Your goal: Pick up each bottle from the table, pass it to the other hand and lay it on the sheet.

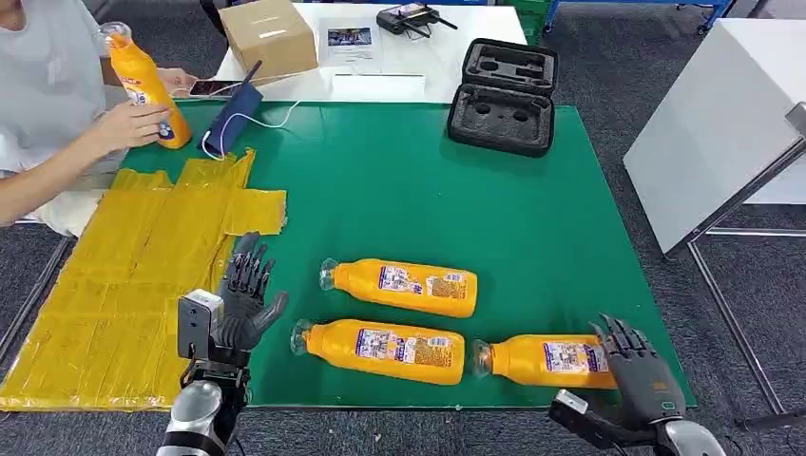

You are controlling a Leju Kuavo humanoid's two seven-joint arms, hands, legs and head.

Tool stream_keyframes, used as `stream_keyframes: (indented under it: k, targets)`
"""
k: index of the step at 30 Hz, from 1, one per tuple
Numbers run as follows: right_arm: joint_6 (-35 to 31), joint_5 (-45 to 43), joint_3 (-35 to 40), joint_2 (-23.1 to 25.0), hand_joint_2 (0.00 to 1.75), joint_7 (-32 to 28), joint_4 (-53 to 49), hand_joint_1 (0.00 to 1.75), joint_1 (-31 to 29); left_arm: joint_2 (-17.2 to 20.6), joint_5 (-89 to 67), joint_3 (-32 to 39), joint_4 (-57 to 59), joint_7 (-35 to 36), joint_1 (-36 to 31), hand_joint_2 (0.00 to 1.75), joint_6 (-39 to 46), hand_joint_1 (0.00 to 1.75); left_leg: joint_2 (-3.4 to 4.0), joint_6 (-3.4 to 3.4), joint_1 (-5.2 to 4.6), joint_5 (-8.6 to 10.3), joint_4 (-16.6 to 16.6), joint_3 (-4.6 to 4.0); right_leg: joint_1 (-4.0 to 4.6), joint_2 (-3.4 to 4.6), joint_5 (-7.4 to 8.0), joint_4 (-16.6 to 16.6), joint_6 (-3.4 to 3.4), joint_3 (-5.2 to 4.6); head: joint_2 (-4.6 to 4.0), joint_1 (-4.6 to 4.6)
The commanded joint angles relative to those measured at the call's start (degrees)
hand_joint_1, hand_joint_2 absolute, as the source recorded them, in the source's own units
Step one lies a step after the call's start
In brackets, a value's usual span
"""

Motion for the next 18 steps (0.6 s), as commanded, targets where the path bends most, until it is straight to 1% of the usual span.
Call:
stream_keyframes:
  k: [1, 2, 4, 6, 7, 8, 9, 10, 11, 12, 13, 15, 17, 18]
  targets:
    - [0.3, 3.66, -1.13, 0.5, 1.75, 1.13, 11.29, 1.38, -3.09, 0.96, 0.41, -1.23, 4.99, 0.01, -2.87, 1.75, -0.35, 0.0, -0.01, -0.09, 0.09, -0.05, -0.09, 0.31, 0.09, 0.0, -0.03, -0.17, -0.09, 0.36, 0.0, 0.0]
    - [0.45, 4.17, -0.54, 0.31, 1.75, 1.41, 11.94, 1.48, -3.16, 0.91, 0.52, -1.27, 5.21, -0.02, -2.95, 1.75, -0.39, 0.0, -0.01, -0.14, 0.11, -0.13, -0.12, 0.57, 0.11, 0.01, -0.1, -0.22, -0.14, 0.64, 0.0, 0.0]
    - [0.41, 4.14, -0.51, 0.4, 1.75, 1.38, 12.0, 1.48, -3.03, 0.85, 0.5, -1.31, 5.22, -0.01, -2.99, 1.75, -0.38, 0.0, -0.05, -0.19, 0.12, -0.17, -0.11, 0.72, 0.12, -0.02, -0.17, -0.23, -0.18, 0.83, 0.0, 0.0]
    - [0.41, 4.14, -0.51, 0.4, 1.75, 1.38, 12.0, 1.48, -3.03, 0.85, 0.5, -1.31, 5.22, -0.01, -2.99, 1.75, -0.38, 0.0, -0.01, -0.09, 0.08, -0.04, -0.08, 0.33, 0.07, 0.0, -0.03, -0.15, -0.09, 0.39, 0.0, 0.0]
    - [0.41, 4.14, -0.51, 0.4, 1.75, 1.38, 12.0, 1.48, -3.03, 0.85, 0.5, -1.31, 5.22, -0.01, -2.99, 1.75, -0.38, 0.0, -0.01, -0.13, 0.1, -0.09, -0.09, 0.47, 0.1, 0.01, -0.08, -0.17, -0.12, 0.55, 0.0, 0.0]
    - [0.39, 4.13, -0.58, 0.27, 1.75, 1.37, 11.96, 1.48, -3.05, 0.85, 0.5, -1.32, 5.25, -0.01, -2.99, 1.75, -0.38, 0.0, 0.0, -0.09, 0.07, -0.04, -0.08, 0.36, 0.07, -0.01, -0.04, -0.14, -0.09, 0.4, 0.0, -0.02]
    - [0.39, 4.13, -0.58, 0.27, 1.75, 1.37, 11.96, 1.48, -3.05, 0.85, 0.5, -1.32, 5.25, -0.01, -2.99, 1.75, -0.38, 0.0, 0.01, -0.13, 0.09, -0.1, -0.11, 0.56, 0.09, 0.01, -0.08, -0.19, -0.13, 0.6, 0.0, 0.0]
    - [0.44, 4.23, -0.5, 0.2, 1.75, 1.42, 11.87, 1.57, -2.98, 0.88, 0.5, -1.33, 5.33, -0.01, -3.03, 1.75, -0.37, 0.0, -0.05, -0.1, 0.09, -0.06, -0.08, 0.48, 0.09, -0.06, -0.07, -0.17, -0.1, 0.53, 0.0, 0.0]
    - [0.68, 4.4, -0.22, 0.12, 1.75, 1.49, 11.96, 1.64, -2.99, 0.87, 0.53, -1.36, 5.39, -0.02, -3.07, 1.75, -0.38, 0.0, -0.08, -0.13, 0.1, -0.08, -0.09, 0.59, 0.1, -0.08, -0.1, -0.19, -0.13, 0.65, 0.0, 0.0]
    - [0.74, 4.48, 0.02, 0.11, 1.75, 1.52, 12.21, 1.62, -3.08, 0.89, 0.61, -1.35, 5.42, -0.04, -3.08, 1.75, -0.43, 0.0, -0.04, -0.06, 0.06, -0.04, -0.05, 0.46, 0.06, -0.05, -0.05, -0.12, -0.06, 0.3, 0.0, 0.0]
    - [0.89, 4.74, 0.71, -0.04, 1.75, 1.72, 13.0, 1.61, -3.3, 0.86, 0.7, -1.41, 5.52, -0.06, -3.18, 1.75, -0.48, 0.0, -0.03, -0.06, 0.08, -0.08, -0.04, 0.54, 0.07, -0.04, -0.07, -0.12, -0.06, 0.2, 0.0, 0.0]
    - [1.55, 5.17, 1.68, -0.53, 1.75, 2.33, 13.79, 1.69, -3.08, 0.87, 0.84, -1.51, 5.74, -0.06, -3.33, 1.75, -0.51, 0.0, -0.04, -0.12, 0.09, -0.17, -0.08, 0.64, 0.08, -0.03, -0.16, -0.17, -0.11, 0.12, 0.0, -0.02]
    - [1.72, 5.34, 2.14, -0.74, 1.75, 2.47, 14.25, 1.64, -2.59, 0.86, 1.01, -1.49, 5.98, -0.06, -3.36, 1.75, -0.58, 0.0, -0.08, -0.11, 0.09, -0.17, -0.09, 0.62, 0.09, -0.07, -0.16, -0.2, -0.09, 0.11, 0.0, 0.0]
    - [1.56, 5.59, 2.42, -0.81, 1.75, 2.79, 14.59, 1.66, -2.66, 0.84, 1.01, -1.49, 6.08, -0.06, -3.37, 1.75, -0.55, 0.0, -0.06, -0.1, 0.1, -0.18, -0.07, 0.63, 0.09, -0.05, -0.17, -0.18, -0.07, 0.11, 0.0, 0.0]
